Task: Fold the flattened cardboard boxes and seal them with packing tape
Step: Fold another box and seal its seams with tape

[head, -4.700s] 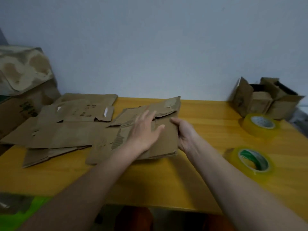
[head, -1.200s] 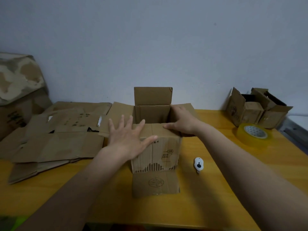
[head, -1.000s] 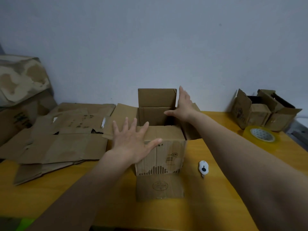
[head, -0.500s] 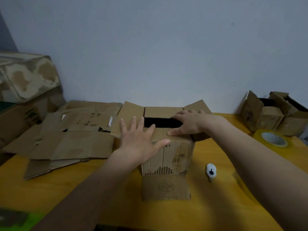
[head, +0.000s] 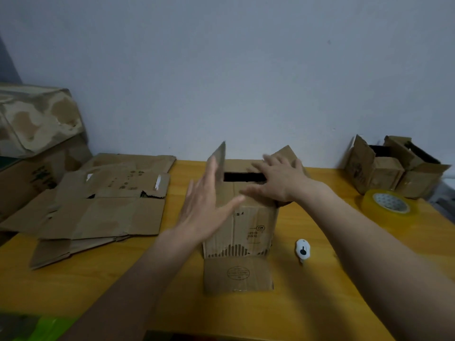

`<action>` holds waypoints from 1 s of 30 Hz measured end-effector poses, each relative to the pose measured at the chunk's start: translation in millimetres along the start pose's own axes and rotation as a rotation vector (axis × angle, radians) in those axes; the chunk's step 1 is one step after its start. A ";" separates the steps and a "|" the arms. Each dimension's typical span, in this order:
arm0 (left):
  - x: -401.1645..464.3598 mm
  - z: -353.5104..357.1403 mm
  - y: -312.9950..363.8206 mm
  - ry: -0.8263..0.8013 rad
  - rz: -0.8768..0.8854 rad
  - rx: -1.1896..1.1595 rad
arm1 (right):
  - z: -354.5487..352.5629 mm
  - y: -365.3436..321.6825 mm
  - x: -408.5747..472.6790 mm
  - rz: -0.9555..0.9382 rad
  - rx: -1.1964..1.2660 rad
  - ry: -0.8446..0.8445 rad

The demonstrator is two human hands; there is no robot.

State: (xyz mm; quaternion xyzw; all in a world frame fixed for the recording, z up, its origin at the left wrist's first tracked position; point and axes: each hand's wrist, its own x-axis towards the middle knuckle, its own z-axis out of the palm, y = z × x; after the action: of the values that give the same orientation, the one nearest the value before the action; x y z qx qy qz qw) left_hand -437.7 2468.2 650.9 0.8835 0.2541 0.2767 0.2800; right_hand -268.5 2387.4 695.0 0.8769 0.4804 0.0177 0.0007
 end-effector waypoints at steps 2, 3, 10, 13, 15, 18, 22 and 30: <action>1.3 4.0 -5.2 -0.131 -0.015 0.175 | -10.3 11.5 -9.7 0.160 0.006 0.188; 2.4 5.7 -7.1 -0.173 -0.011 0.257 | -15.5 18.1 -15.2 0.244 0.043 0.250; 6.3 12.4 2.6 -0.283 -0.118 0.463 | 1.5 0.6 -37.6 0.001 0.864 0.051; 2.6 14.9 6.0 -0.290 -0.175 0.490 | 30.2 -8.0 -29.7 0.005 0.717 0.017; -5.0 15.5 12.5 -0.276 -0.183 0.510 | 40.5 -7.2 -29.7 0.027 0.703 0.021; -27.5 15.1 28.6 -0.274 -0.127 0.482 | 39.5 4.0 -32.7 0.040 0.796 0.092; -60.2 13.2 45.6 -0.381 0.086 0.485 | 29.8 29.3 -39.8 0.050 1.043 0.074; -15.4 3.7 14.7 -0.537 0.298 0.707 | 37.0 43.8 -32.5 -0.065 1.136 -0.042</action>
State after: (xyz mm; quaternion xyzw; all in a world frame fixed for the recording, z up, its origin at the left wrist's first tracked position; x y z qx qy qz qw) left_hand -442.1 2447.1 652.4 0.9918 0.1217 -0.0283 -0.0250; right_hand -248.0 2337.0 657.9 0.7245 0.4411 -0.2610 -0.4609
